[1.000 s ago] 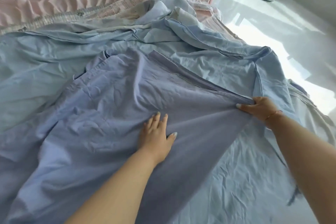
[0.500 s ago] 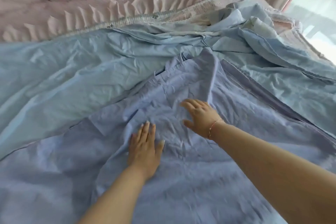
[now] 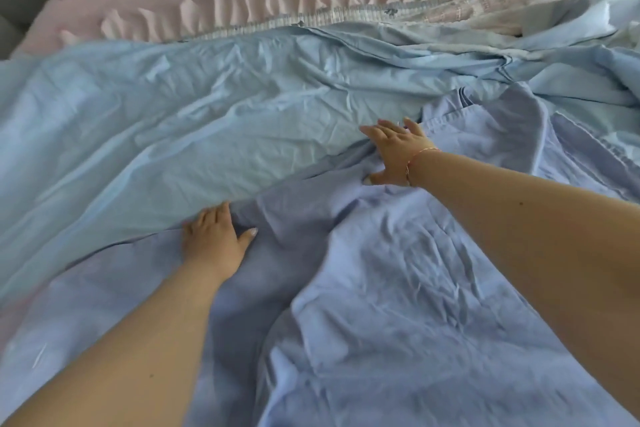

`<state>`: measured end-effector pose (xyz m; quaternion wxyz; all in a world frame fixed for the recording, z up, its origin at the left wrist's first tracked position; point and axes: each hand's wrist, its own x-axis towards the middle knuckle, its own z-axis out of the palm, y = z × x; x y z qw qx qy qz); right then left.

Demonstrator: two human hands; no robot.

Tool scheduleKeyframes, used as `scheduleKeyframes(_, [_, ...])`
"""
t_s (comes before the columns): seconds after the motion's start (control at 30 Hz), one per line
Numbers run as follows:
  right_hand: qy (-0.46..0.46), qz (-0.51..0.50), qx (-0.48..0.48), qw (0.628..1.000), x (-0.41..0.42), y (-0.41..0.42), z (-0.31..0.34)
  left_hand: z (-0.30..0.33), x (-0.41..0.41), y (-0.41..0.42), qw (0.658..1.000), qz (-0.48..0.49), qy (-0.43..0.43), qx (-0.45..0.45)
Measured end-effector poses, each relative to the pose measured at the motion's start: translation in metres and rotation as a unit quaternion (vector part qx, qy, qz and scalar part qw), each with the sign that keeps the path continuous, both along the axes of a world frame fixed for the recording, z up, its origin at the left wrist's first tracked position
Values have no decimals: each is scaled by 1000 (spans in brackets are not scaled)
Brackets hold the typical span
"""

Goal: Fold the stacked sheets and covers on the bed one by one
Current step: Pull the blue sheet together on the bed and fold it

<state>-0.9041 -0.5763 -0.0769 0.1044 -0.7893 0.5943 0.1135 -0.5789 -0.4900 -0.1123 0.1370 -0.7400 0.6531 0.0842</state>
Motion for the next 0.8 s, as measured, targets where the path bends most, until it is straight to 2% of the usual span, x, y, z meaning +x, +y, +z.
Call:
scheduleKeyframes(0.07, [79, -4, 32, 996, 5, -8, -6, 2, 9, -5, 999, -15, -30, -14])
scheduleKeyframes(0.13, [127, -15, -24, 992, 6, -10, -3, 12, 17, -15, 998, -43, -27, -49])
scheduleKeyframes(0.17, [116, -43, -77, 989, 4, -10, -1, 21, 19, -22, 995, -49, -16, -82])
scheduleKeyframes(0.23, [54, -132, -179, 973, 2, -10, 4, 35, 20, -42, 985, -33, 21, -170])
scheduleKeyframes(0.3, [1, -192, -222, 956, 9, -2, 6, 41, 14, -54, 974, 31, 47, -219])
scheduleKeyframes(0.37, [-61, -181, -235, 953, 29, 22, 0, 33, -4, -43, 967, 84, 60, -235])
scheduleKeyframes(0.43, [-152, -101, -241, 953, 51, 60, -17, 16, -29, -15, 962, 33, 102, -253])
scheduleKeyframes(0.47, [-182, -30, -229, 956, 59, 82, -28, 6, -39, 2, 957, -30, 140, -251])
scheduleKeyframes(0.53, [-156, 105, -159, 969, 60, 117, -50, -14, -42, 35, 948, -197, 162, -189])
scheduleKeyframes(0.57, [-125, 126, -106, 978, 51, 124, -57, -23, -33, 46, 949, -254, 131, -134])
scheduleKeyframes(0.6, [-102, 109, -58, 987, 37, 125, -59, -27, -20, 52, 955, -268, 92, -83])
scheduleKeyframes(0.7, [2, -11, 10, 1000, -6, 112, -61, -29, 25, 50, 993, -120, 13, -17])
scheduleKeyframes(0.8, [54, -58, 50, 996, -11, 104, -57, -21, 44, 37, 998, -57, -22, 21])
